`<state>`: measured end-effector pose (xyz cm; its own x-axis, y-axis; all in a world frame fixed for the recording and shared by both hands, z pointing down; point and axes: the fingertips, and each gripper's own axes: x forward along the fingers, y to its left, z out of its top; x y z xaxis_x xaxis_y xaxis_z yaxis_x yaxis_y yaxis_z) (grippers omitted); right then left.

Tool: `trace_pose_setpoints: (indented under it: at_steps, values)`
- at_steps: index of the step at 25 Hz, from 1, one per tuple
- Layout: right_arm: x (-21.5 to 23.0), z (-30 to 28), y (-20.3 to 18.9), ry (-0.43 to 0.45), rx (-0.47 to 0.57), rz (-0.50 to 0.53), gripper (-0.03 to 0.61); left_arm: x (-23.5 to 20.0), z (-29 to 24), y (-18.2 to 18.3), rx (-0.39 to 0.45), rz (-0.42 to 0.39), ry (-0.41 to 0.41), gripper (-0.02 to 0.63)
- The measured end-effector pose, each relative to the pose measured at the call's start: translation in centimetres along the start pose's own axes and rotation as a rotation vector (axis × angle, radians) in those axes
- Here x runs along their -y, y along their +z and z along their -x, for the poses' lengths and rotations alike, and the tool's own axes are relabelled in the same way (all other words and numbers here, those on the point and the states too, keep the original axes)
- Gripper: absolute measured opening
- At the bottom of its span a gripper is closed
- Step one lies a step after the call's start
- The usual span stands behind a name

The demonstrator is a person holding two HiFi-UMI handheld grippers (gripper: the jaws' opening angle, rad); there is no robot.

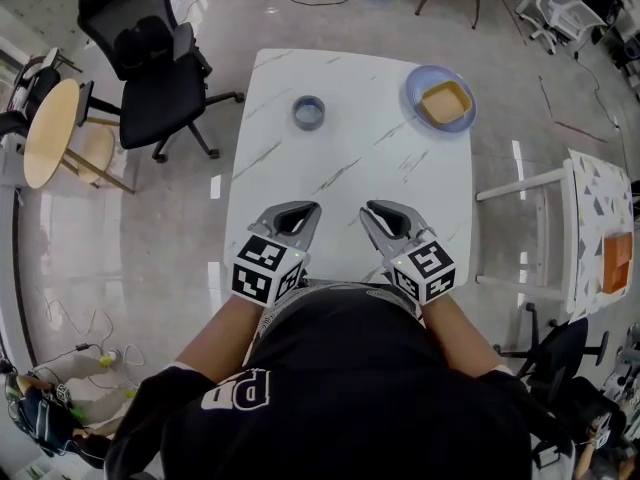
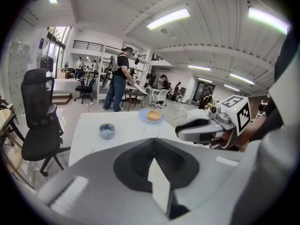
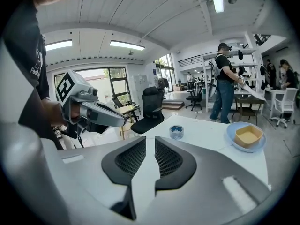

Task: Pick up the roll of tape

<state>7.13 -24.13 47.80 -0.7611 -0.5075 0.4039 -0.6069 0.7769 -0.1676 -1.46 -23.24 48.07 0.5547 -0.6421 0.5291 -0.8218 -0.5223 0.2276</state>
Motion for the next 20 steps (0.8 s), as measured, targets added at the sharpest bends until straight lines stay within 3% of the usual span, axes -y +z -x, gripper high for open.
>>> trace_pose_setpoints:
  at_steps: [9, 20]
  values:
    - [0.4, -2.7, 0.1, 0.023, -0.059, 0.162, 0.037, -1.1, 0.9, -0.8, -0.002, 0.041, 0.044, 0.055]
    - [4.4, -11.2, -5.3, 0.078, -0.318, 0.277, 0.037, -4.0, 3.9, -2.6, 0.014, 0.113, 0.129, 0.055]
